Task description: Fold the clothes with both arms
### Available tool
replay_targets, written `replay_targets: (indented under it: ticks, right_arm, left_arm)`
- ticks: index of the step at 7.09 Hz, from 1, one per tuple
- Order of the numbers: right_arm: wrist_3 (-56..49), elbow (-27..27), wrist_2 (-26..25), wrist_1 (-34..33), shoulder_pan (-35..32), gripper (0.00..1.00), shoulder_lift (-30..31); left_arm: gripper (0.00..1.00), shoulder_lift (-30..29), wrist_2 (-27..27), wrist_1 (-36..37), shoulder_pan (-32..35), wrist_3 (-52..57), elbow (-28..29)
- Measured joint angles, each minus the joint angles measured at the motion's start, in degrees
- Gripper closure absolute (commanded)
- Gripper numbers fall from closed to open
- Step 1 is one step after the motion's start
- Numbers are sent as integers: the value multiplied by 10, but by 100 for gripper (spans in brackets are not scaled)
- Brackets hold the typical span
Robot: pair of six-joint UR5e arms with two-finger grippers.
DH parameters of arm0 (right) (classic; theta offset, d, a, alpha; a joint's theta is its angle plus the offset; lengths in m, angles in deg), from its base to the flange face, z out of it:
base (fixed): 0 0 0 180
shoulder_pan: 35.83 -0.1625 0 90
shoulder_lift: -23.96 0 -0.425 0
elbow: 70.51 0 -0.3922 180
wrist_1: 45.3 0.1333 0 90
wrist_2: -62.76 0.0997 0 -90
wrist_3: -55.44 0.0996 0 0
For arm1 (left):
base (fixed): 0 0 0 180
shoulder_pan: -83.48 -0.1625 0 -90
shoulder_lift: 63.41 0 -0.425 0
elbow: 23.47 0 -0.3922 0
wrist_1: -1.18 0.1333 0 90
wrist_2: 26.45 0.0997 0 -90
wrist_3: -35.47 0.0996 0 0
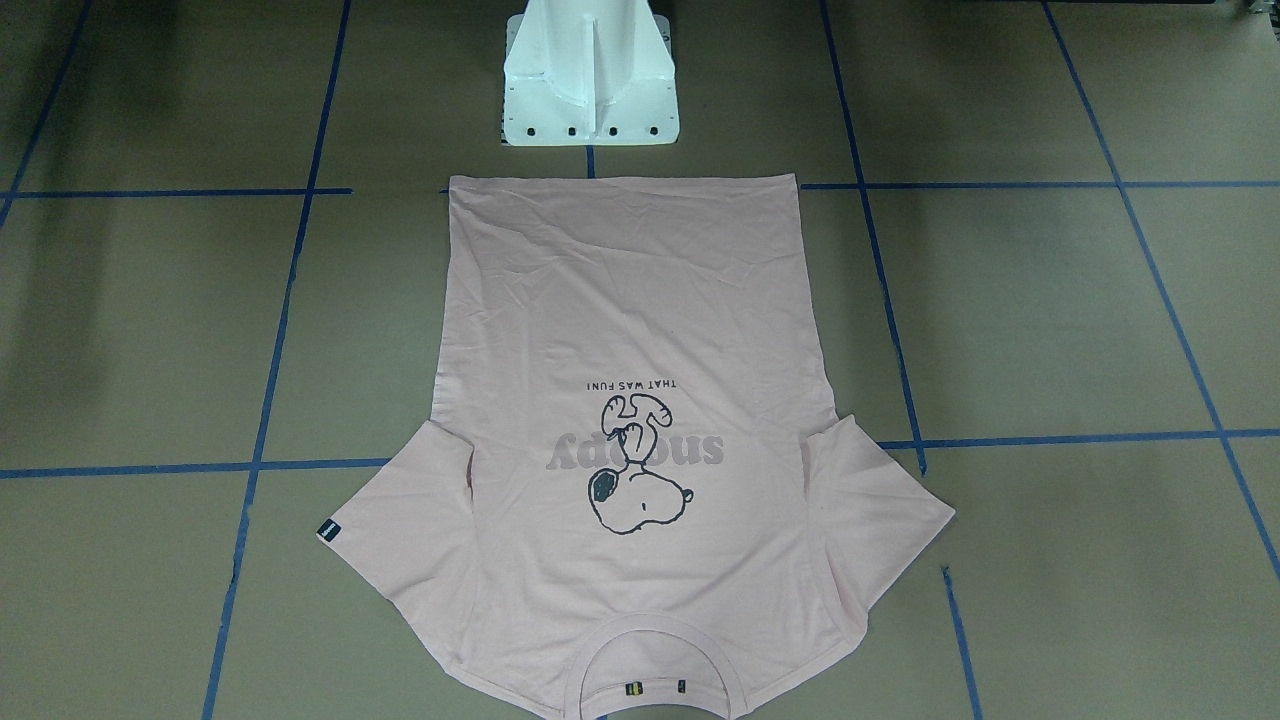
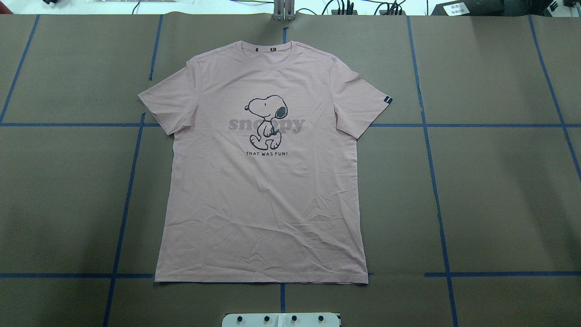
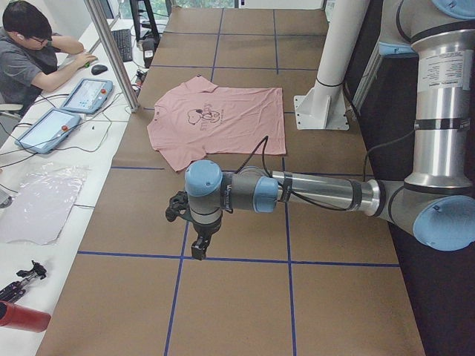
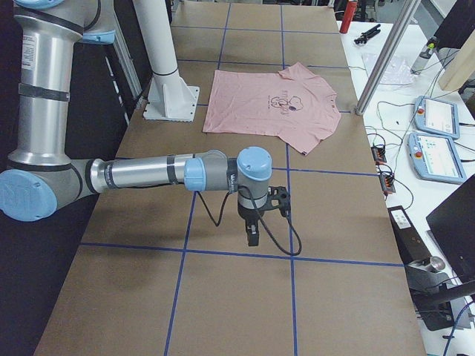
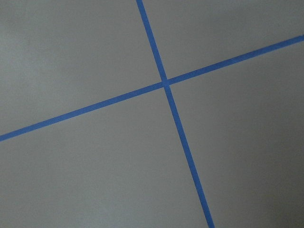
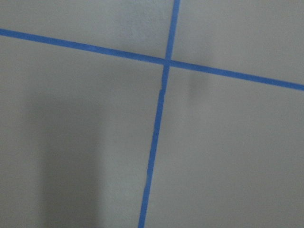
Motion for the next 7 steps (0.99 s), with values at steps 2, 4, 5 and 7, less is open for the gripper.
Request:
replay_targets:
  ticks: [2,4,5,7]
  right_arm:
    - [3,14,-4,1,23,0,-81]
    - [5,48,5,21,27,0,-149]
    - [10,61,33,40,27,0,-162]
    - [66,72,97,59,29,0,-197]
  left_arm:
    - [0,-13,2,-82,-3,-1,0]
    - [0,-47,4,-242,-5,-2,24]
    - [0,-80,3,-313,-7,-12,58]
    - [0,-157,0,-364,-19,-104,119]
